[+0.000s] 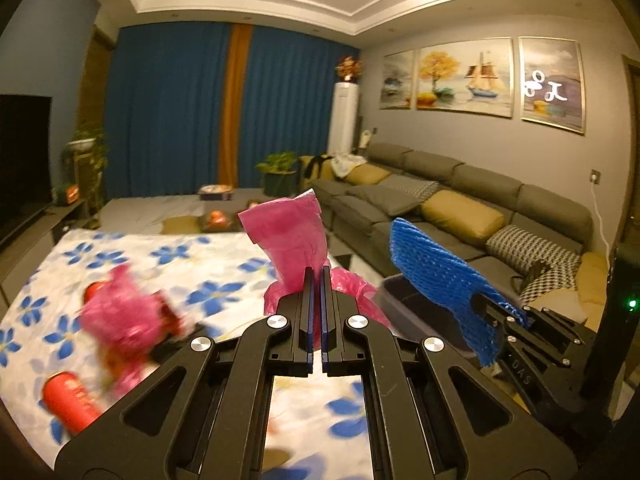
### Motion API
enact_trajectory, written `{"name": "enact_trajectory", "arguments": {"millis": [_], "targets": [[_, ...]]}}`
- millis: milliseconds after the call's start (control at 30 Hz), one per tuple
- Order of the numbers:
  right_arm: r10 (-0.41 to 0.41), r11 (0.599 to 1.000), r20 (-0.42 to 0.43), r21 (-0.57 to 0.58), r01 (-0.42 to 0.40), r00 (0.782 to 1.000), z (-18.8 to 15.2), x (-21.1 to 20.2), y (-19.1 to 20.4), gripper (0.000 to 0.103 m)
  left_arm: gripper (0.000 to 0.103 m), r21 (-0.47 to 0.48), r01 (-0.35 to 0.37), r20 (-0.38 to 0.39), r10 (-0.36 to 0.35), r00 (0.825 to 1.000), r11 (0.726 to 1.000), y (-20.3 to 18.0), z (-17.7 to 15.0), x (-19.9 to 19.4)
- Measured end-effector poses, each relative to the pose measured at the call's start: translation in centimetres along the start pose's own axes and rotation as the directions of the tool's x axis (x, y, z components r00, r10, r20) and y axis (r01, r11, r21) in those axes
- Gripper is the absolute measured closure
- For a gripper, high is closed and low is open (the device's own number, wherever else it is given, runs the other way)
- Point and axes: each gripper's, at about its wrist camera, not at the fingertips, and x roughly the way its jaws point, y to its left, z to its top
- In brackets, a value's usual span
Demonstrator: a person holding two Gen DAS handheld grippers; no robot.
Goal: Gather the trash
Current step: 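Carry the pink bag and blue net over the bin and open both tools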
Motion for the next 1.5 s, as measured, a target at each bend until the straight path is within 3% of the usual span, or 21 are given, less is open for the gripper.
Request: {"name": "enact_trajectory", "arguments": {"millis": [233, 433, 867, 1500], "targets": [[-0.145, 0.989, 0.049, 0.031, 0.144, 0.988, 1.4, 0.3, -5.4, 0.093, 0.102, 0.027, 0.08, 0.019, -0.081, 0.997, 0.996, -5.8, 1.2, 4.3], [-0.191, 0.98, 0.056, 0.063, 0.187, 0.98, 1.6, 1.0, -8.4, 0.093, 0.102, 0.035, 0.116, -0.004, -0.116, 0.993, 0.993, -9.3, 1.4, 8.1], [-0.213, 0.971, 0.018, 0.119, 0.209, 0.977, 0.6, 3.2, -11.4, 0.093, 0.101, 0.087, 0.125, -0.053, -0.121, 0.991, 0.988, -14.0, 0.3, 13.1], [-0.209, 0.971, -0.012, 0.115, 0.209, 0.978, 0.7, 5.1, -12.0, 0.093, 0.101, 0.084, 0.149, -0.099, -0.14, 0.985, 0.985, -15.2, -0.4, 16.4]]}}
